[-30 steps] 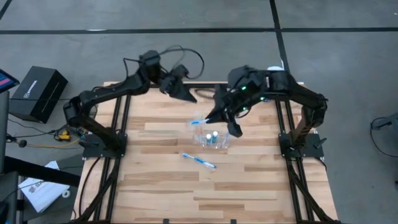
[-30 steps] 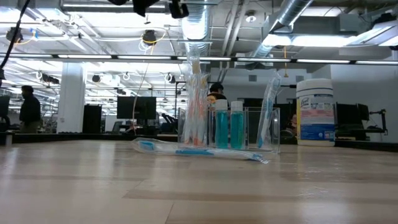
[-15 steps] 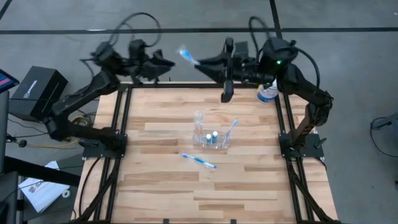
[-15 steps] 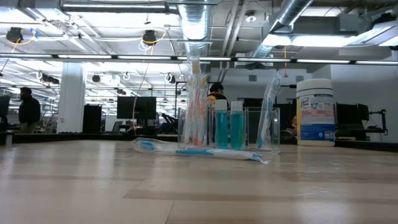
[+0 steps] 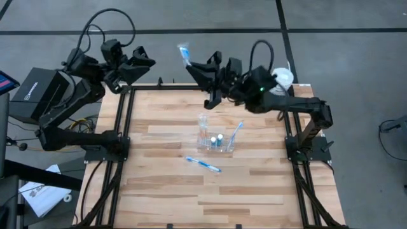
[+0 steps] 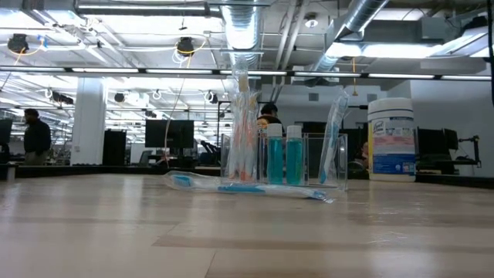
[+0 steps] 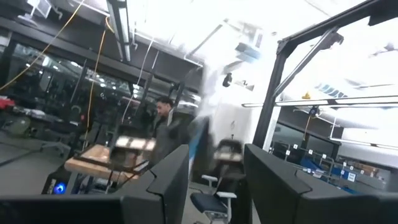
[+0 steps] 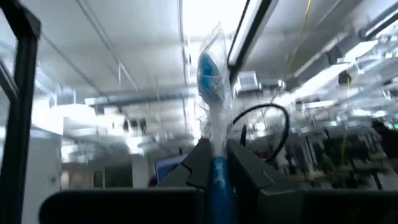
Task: Pick & Place toothbrushing station
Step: Put the left blue toothbrush into the transparent organizer
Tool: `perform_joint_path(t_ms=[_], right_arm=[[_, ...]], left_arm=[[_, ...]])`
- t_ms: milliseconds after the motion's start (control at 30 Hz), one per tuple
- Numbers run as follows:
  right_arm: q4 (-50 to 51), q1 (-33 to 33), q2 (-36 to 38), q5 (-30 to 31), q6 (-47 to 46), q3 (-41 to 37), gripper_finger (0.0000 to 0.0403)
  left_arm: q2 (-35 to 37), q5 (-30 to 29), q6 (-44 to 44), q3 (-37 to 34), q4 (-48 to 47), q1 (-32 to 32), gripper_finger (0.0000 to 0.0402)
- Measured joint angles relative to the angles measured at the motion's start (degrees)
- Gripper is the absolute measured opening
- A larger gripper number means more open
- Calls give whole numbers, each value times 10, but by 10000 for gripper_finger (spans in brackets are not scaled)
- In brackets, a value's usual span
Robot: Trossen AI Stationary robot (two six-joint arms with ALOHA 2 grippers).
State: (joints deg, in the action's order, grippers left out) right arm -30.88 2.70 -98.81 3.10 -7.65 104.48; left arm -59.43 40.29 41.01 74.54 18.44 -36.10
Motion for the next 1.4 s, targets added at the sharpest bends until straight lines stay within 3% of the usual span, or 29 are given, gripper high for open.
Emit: perform_joint_path(t_ms=[167,267,633,1233,1400], right_arm=[[-201,0,4,21,-41,-110,25],[-255,1,2,31,-54,-158,25],[-234,-10,-9,41,-80,-183,25],[-221,-4,-37,25,-128,-183,25],[-221,-4,-38,25,-122,-183,25]], left_arm=[[-1,0,-5,0,-1,0,150],[-11,0,-9,0,0,0,150],[-55,11,-16,0,1,10,150],[-60,-1,-33,0,11,54,150],[-61,-3,-36,0,10,59,167]])
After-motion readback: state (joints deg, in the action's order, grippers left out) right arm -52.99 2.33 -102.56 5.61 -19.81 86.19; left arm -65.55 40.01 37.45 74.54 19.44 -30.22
